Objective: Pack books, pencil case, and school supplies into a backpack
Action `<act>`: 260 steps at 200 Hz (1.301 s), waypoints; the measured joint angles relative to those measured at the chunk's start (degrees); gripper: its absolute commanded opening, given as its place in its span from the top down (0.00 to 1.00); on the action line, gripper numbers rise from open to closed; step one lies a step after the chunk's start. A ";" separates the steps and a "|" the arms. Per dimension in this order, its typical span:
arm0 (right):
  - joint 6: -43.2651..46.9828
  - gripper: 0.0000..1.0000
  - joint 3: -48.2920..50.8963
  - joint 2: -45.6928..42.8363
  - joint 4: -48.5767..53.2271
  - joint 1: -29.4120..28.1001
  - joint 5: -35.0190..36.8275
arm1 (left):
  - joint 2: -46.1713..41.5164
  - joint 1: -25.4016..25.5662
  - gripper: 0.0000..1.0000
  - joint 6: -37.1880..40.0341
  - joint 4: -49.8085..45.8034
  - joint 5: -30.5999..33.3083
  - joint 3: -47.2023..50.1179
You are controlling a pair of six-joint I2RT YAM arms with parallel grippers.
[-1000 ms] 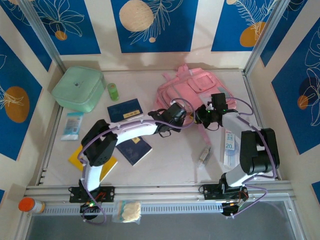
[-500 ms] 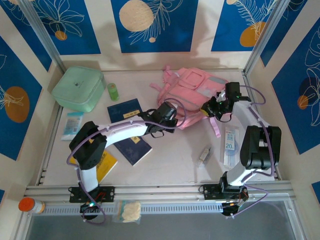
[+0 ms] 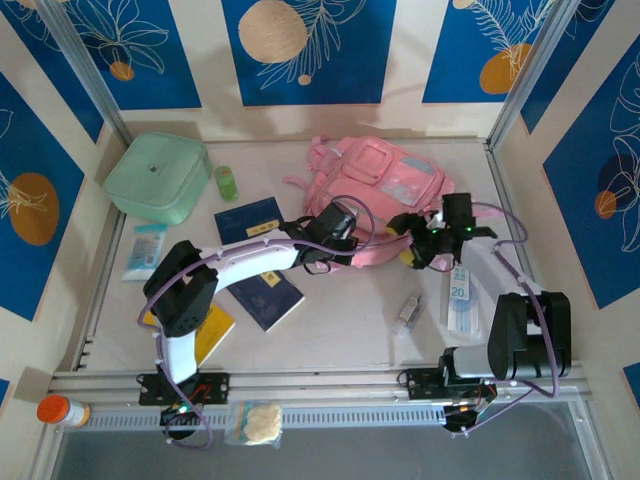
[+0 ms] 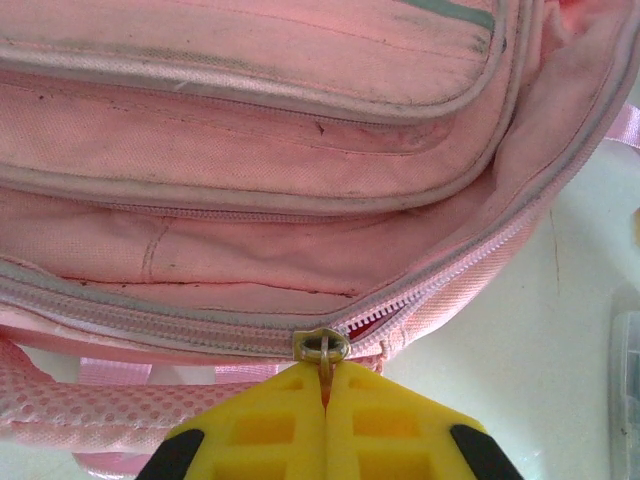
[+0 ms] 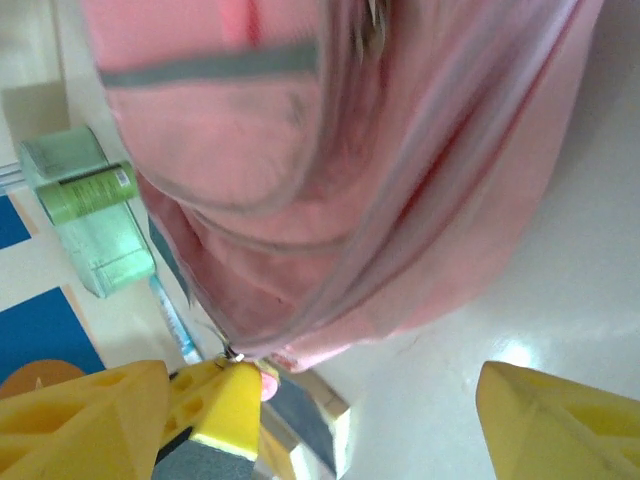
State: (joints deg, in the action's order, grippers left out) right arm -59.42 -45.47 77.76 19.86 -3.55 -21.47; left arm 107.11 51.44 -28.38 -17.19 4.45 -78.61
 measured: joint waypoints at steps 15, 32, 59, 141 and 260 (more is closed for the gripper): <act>-6.27 0.21 1.97 0.63 -3.30 -4.11 1.01 | 0.00 0.00 1.00 0.00 0.00 0.00 0.00; -10.71 0.21 1.36 1.70 -4.68 -8.24 4.66 | 0.00 0.00 1.00 0.00 0.02 -0.17 0.00; -14.67 0.32 -2.51 5.25 -6.21 -11.91 10.56 | 0.00 -0.07 1.00 0.00 0.24 -0.46 0.00; -3.23 0.98 -8.79 13.42 -0.79 -14.12 15.43 | 0.22 -0.87 1.00 2.45 -1.95 0.74 -0.13; 21.05 0.46 -16.90 11.67 14.01 1.25 10.75 | -3.21 -5.22 1.00 5.73 -1.92 -4.11 4.83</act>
State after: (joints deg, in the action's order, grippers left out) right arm -38.37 -62.37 89.43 33.87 -2.31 -10.72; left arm 103.90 46.22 -22.65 -19.11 0.34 -73.78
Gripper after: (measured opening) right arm 0.461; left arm 0.048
